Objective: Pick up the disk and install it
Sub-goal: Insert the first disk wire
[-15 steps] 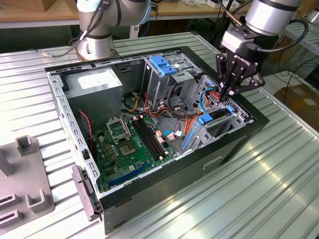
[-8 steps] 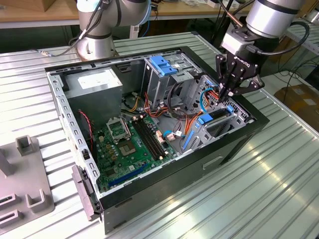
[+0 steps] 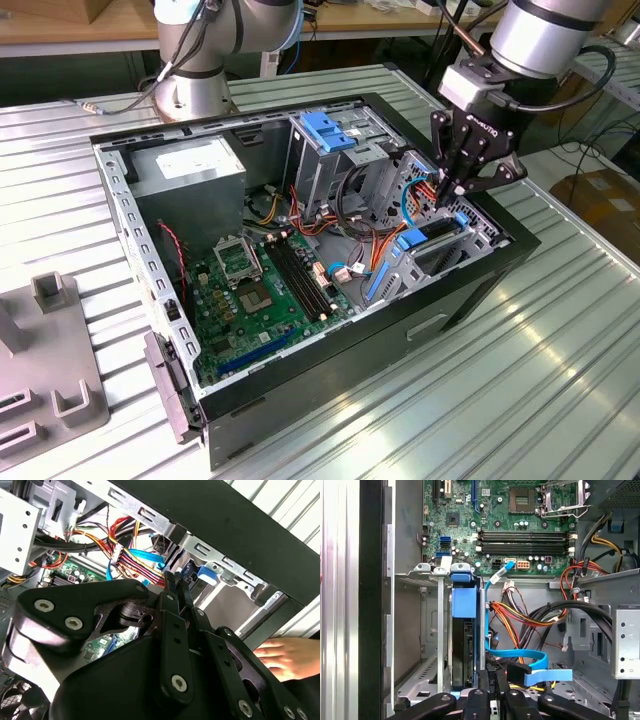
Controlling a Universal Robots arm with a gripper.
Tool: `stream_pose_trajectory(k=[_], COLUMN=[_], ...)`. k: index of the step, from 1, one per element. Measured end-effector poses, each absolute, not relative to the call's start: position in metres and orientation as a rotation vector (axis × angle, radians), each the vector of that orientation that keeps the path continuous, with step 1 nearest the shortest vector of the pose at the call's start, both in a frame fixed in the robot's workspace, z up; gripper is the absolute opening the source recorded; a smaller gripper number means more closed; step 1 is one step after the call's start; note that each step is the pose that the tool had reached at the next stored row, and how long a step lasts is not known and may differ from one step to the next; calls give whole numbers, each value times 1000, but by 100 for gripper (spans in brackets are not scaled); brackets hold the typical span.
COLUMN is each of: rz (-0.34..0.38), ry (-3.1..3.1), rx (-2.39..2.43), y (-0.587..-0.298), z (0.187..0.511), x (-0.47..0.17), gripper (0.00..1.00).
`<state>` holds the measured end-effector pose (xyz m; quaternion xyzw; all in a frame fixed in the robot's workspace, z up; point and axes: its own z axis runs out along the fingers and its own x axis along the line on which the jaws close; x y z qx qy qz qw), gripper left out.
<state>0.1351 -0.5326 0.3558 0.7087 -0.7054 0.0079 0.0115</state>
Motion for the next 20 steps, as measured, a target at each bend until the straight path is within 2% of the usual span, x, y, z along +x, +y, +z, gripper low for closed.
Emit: stream_pose_trajectory(k=[20], rz=[24], ry=[-2230], rx=[2180], y=[-537], z=[354], x=[132], gripper=[18])
